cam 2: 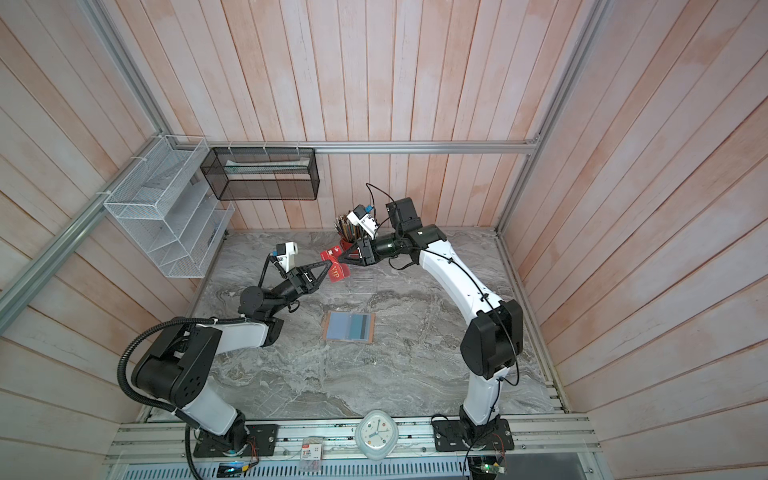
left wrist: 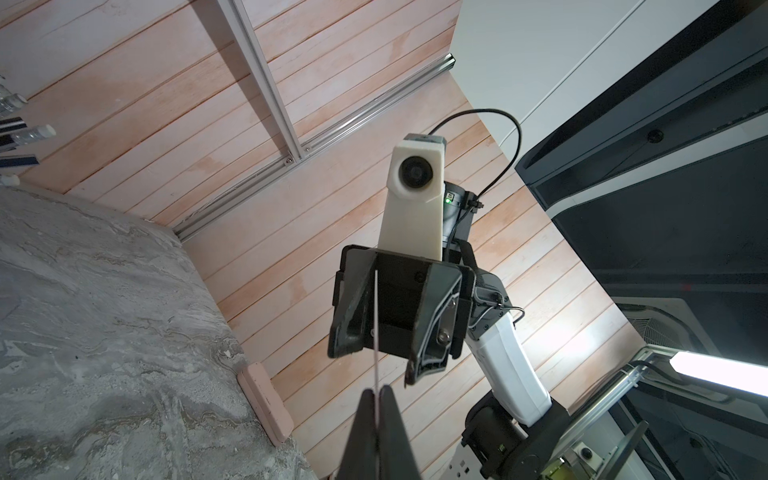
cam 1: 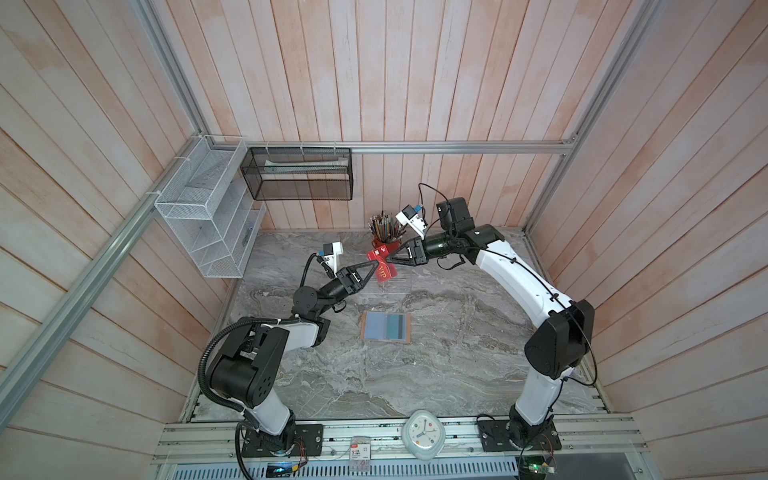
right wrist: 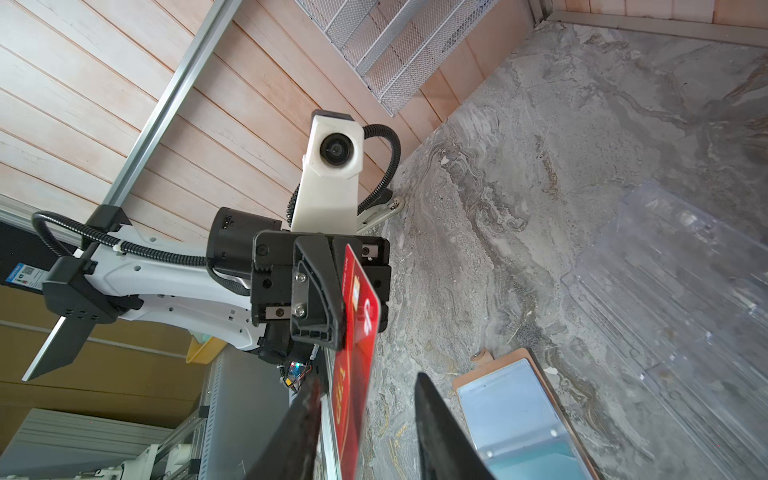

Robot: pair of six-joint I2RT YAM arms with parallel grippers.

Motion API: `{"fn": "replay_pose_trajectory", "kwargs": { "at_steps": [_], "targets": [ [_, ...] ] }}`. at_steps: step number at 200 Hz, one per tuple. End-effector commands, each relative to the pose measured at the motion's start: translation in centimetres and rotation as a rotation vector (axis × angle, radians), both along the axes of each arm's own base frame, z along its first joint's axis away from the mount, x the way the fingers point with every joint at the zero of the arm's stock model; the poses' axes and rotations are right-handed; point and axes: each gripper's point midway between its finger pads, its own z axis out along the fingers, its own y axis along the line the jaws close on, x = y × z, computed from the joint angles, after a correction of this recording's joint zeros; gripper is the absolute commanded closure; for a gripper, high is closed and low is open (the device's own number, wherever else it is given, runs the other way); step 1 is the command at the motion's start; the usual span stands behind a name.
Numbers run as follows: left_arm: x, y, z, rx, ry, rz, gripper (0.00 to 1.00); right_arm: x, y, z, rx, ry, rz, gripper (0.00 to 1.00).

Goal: Take the credit cards out of the card holder

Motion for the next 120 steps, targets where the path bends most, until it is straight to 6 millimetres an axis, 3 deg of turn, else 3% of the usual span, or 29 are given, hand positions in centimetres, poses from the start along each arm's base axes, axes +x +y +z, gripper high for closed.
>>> {"fn": "replay_pose_trajectory", "kwargs": {
  "at_steps": [1,120],
  "targets": [
    [-1.2,0.2,2.5,-0.031,-0.113,-0.023,1.00,-0.5,0.3,-0.5,0.009,0.013,0.036,0.65],
    [-0.8,-0.1,2.3,0.015,-0.096,-0.015,1.00,-1.7,1.0,-0.3,0.038,0.006,0.084,0.95]
  ]
}}
